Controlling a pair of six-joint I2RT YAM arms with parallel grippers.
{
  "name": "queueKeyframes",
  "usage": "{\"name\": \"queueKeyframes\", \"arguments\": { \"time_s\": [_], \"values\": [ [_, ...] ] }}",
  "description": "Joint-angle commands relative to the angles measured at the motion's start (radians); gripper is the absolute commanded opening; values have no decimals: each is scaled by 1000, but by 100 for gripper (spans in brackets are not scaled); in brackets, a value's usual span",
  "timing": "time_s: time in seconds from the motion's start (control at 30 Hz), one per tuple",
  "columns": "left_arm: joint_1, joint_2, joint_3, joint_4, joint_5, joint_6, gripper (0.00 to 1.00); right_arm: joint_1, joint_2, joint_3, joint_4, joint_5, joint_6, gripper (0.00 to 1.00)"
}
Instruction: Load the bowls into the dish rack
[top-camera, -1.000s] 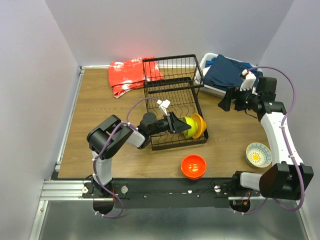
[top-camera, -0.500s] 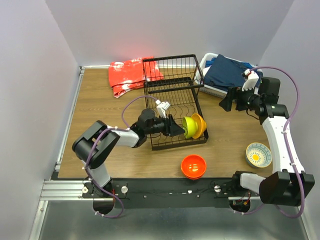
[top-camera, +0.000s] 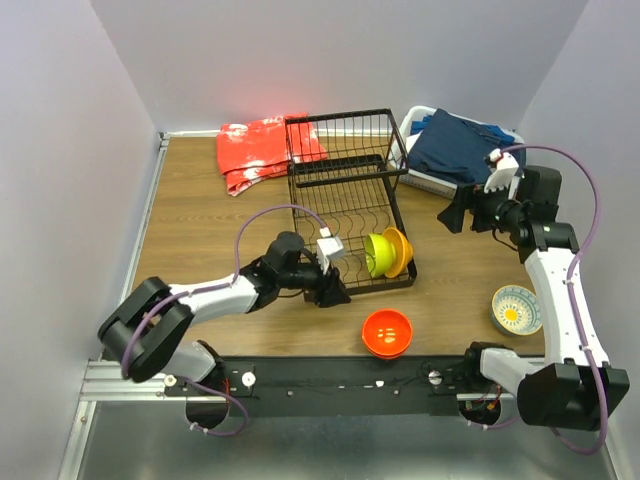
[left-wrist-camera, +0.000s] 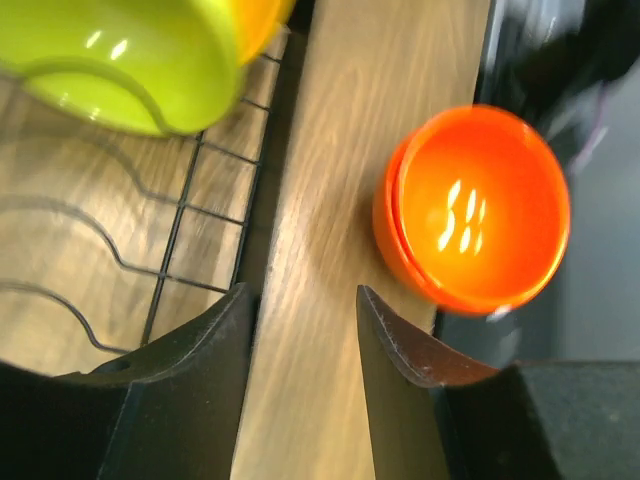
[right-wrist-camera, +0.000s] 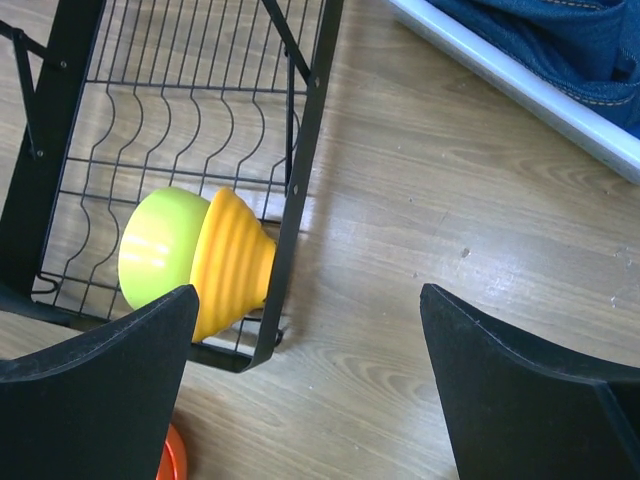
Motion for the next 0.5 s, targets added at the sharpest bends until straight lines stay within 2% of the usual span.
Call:
{"name": "queueKeyframes", "arguments": {
  "time_s": [0.0,0.07,0.13,0.23,0.3,0.37,0.47],
  "values": [
    [-125,-149,43,-340,72,497,52,-8,-55,-31,1,-14,2,100],
    [-195,-179,87,-393,50,615,52,-8,-77,-33,2,5,2,100],
    [-226,-179,109,-436,7,655,52,-8,-93,-45,2,51,-4,100],
    [-285,-170,114,-423,-43,654,53,-8,-114,-69,4,118,-15,100],
    [-329,-178,98,-340,-109,635,54,-8,-117,-78,16,140,-15,100],
    [-329,-167,106,-303,-206,571,54,-10,-117,-85,28,135,-10,100],
    [-300,-173,97,-291,-269,598,53,-8,-117,-69,36,121,1,100]
  ]
}}
